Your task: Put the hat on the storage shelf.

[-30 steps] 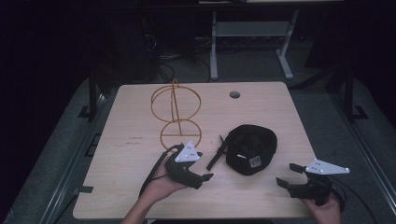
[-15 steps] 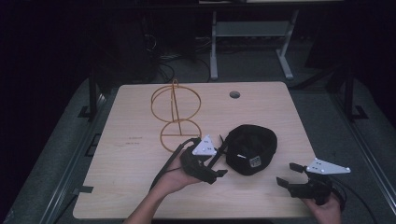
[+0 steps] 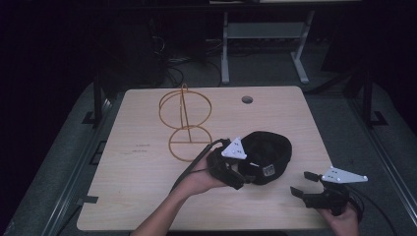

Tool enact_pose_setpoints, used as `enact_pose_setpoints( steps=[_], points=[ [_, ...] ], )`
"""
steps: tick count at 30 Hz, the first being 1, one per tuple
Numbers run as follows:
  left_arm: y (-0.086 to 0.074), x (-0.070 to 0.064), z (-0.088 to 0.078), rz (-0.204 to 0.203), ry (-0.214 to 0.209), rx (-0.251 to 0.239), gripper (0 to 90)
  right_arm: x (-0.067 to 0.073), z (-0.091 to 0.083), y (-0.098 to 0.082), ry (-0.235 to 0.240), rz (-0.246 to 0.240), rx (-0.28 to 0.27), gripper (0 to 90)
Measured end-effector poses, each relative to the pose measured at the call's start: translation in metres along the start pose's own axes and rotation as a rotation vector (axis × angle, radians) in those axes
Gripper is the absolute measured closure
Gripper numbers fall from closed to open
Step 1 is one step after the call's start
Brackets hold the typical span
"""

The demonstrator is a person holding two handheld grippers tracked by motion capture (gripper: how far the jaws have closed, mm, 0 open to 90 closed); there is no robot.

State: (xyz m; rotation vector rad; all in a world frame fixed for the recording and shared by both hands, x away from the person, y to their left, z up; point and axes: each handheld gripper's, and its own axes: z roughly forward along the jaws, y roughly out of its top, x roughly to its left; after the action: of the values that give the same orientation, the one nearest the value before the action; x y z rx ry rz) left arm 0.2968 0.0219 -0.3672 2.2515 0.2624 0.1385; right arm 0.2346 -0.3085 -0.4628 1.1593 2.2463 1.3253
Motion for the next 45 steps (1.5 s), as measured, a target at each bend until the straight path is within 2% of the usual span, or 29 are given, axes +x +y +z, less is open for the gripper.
enact_pose_setpoints(
  steps=[4, 10, 13, 15, 16, 18, 19, 23, 26, 27, 28, 30, 32, 38, 40, 42, 43, 44, 45],
  points=[
    [0.008, 0.001, 0.007, 0.018, -0.017, 0.020, 24.6, 0.000, 0.000, 0.000, 0.001, 0.004, -0.002, 17.5],
    [0.018, 0.003, 0.027, 0.061, -0.045, 0.084, 25.9, -0.002, -0.001, -0.001, 0.000, 0.007, -0.005, 17.5],
    [0.019, 0.006, 0.043, 0.053, -0.065, 0.117, 29.2, -0.002, -0.003, -0.001, 0.001, 0.009, -0.010, 17.5],
    [0.019, 0.006, 0.045, 0.050, -0.074, 0.122, 31.6, -0.003, -0.003, -0.001, 0.001, 0.010, -0.011, 17.5],
    [0.019, 0.007, 0.051, 0.060, -0.085, 0.148, 32.5, -0.003, -0.003, -0.001, 0.002, 0.014, -0.010, 17.5],
    [0.019, 0.007, 0.053, 0.066, -0.089, 0.161, 33.0, -0.004, -0.003, -0.001, 0.005, 0.011, -0.009, 17.6],
    [0.018, 0.008, 0.055, 0.075, -0.097, 0.168, 38.7, -0.004, -0.002, -0.001, 0.006, 0.009, -0.006, 17.7],
    [0.015, 0.013, 0.059, 0.083, -0.094, 0.182, 48.9, -0.004, -0.003, -0.001, 0.007, 0.006, -0.010, 17.7],
    [0.015, 0.015, 0.060, 0.092, -0.106, 0.191, 52.3, -0.004, -0.002, -0.001, 0.007, 0.007, -0.007, 17.7],
    [0.015, 0.014, 0.060, 0.106, -0.110, 0.193, 55.9, -0.004, -0.002, -0.001, 0.008, 0.006, -0.005, 17.7],
    [0.016, 0.015, 0.060, 0.120, -0.121, 0.188, 65.1, -0.004, -0.002, -0.001, 0.010, 0.005, -0.004, 17.7],
    [0.018, 0.015, 0.061, 0.130, -0.128, 0.190, 73.3, -0.003, -0.001, -0.001, 0.010, 0.005, 0.001, 17.9],
    [0.021, 0.014, 0.062, 0.135, -0.134, 0.183, 77.6, -0.003, 0.000, -0.001, 0.015, 0.000, 0.005, 19.5],
    [0.029, 0.014, 0.064, 0.129, -0.137, 0.178, 80.1, -0.001, -0.001, 0.000, 0.026, -0.005, -0.003, 20.8],
    [0.034, 0.016, 0.059, 0.116, -0.135, 0.160, 80.3, -0.001, -0.002, 0.000, 0.022, -0.005, -0.007, 20.2],
    [0.041, 0.021, 0.048, 0.089, -0.134, 0.114, 80.5, -0.001, -0.002, 0.000, 0.030, 0.001, -0.012, 19.8],
    [0.041, 0.021, 0.048, 0.089, -0.134, 0.114, 80.6, -0.001, -0.002, 0.000, 0.030, 0.001, -0.012, 19.8],
    [0.045, 0.024, 0.040, 0.066, -0.132, 0.082, 80.6, 0.001, -0.004, 0.001, 0.039, 0.006, -0.029, 19.5],
    [0.045, 0.024, 0.040, 0.066, -0.132, 0.082, 80.6, 0.001, -0.004, 0.001, 0.039, 0.006, -0.029, 19.5]
  ],
)
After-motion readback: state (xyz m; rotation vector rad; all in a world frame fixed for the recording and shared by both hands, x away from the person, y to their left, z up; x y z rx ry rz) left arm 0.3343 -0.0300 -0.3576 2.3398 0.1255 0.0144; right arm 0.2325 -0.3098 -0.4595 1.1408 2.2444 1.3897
